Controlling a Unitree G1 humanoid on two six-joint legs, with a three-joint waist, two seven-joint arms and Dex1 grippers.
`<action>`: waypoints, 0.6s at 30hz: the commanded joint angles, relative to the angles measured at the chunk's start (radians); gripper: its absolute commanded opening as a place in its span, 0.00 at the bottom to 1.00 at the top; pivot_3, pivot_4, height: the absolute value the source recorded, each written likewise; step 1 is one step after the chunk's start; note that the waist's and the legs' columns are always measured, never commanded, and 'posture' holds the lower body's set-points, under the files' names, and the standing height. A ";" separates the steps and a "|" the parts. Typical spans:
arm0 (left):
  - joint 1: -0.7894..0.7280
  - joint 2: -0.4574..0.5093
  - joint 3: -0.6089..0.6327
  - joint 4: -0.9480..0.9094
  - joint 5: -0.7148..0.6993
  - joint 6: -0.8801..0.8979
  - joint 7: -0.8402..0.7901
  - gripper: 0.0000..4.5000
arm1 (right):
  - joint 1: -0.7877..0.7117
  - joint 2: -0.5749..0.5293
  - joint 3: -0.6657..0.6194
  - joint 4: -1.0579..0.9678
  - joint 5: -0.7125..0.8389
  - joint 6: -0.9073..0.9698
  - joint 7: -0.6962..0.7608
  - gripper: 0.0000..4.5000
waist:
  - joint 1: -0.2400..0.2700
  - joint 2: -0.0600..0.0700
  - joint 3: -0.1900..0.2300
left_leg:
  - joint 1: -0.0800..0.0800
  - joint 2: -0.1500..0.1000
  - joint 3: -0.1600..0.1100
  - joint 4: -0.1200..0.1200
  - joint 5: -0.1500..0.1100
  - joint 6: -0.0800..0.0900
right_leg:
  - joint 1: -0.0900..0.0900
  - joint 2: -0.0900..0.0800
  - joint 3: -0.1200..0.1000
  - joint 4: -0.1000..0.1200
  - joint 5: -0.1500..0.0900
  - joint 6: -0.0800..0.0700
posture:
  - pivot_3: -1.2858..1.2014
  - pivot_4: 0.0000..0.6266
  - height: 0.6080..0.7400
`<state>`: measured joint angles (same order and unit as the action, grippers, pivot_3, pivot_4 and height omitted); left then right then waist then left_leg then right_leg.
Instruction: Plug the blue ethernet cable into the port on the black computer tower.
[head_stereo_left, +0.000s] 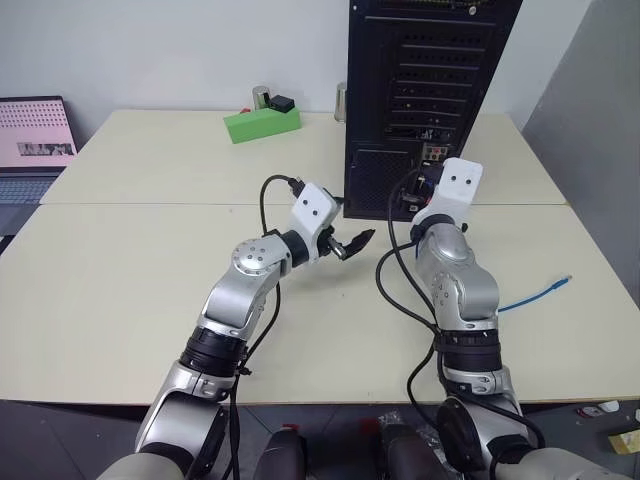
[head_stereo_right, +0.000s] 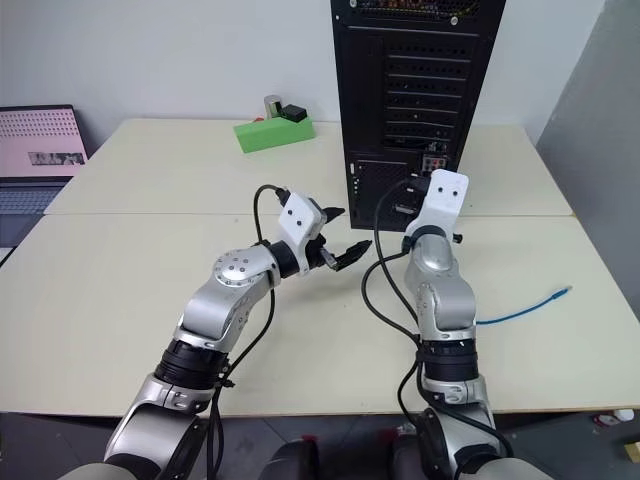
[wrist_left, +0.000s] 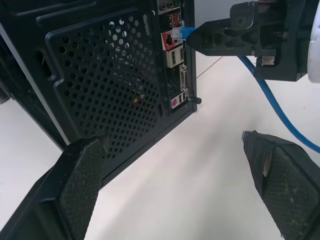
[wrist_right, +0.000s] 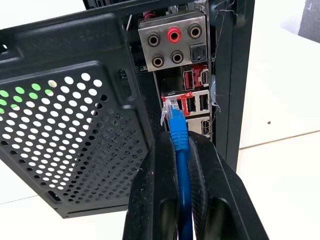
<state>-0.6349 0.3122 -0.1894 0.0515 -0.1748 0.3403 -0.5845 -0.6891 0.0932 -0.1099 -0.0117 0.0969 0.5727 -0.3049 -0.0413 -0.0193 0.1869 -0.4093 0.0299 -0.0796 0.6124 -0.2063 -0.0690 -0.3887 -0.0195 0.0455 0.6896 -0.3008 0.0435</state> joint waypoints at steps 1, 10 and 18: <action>-0.005 -0.006 0.007 -0.033 0.007 -0.018 -0.010 1.00 | -0.031 -0.006 0.004 -0.010 -0.014 -0.034 0.007 0.00 | 0.000 0.000 0.000 | 0.000 0.000 0.000 0.000 0.000 0.000 | 0.000 0.000 0.000 0.000 0.000 0.000 | 0.52 0.24 1.00; 0.003 -0.013 0.009 -0.044 0.012 -0.013 -0.011 1.00 | -0.037 -0.015 0.007 0.019 -0.022 -0.055 0.014 0.00 | 0.000 0.000 0.000 | 0.000 0.000 0.000 0.000 0.000 0.000 | 0.000 0.000 0.000 0.000 0.000 0.000 | 0.52 0.24 1.00; 0.009 -0.020 0.010 -0.046 0.019 -0.014 -0.012 1.00 | -0.043 -0.022 0.005 0.043 -0.033 -0.075 0.019 0.00 | 0.000 0.000 0.000 | 0.000 0.000 0.000 0.000 0.000 0.000 | 0.000 0.000 0.000 0.000 0.000 0.000 | 0.52 0.24 1.00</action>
<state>-0.6252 0.2997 -0.1893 0.0479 -0.1562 0.3405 -0.5989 -0.6985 0.0793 -0.1087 0.0485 0.0747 0.5308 -0.2887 -0.0413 -0.0192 0.1869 -0.4093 0.0299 -0.0796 0.6123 -0.2063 -0.0690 -0.3887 -0.0195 0.0455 0.6893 -0.3008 0.0435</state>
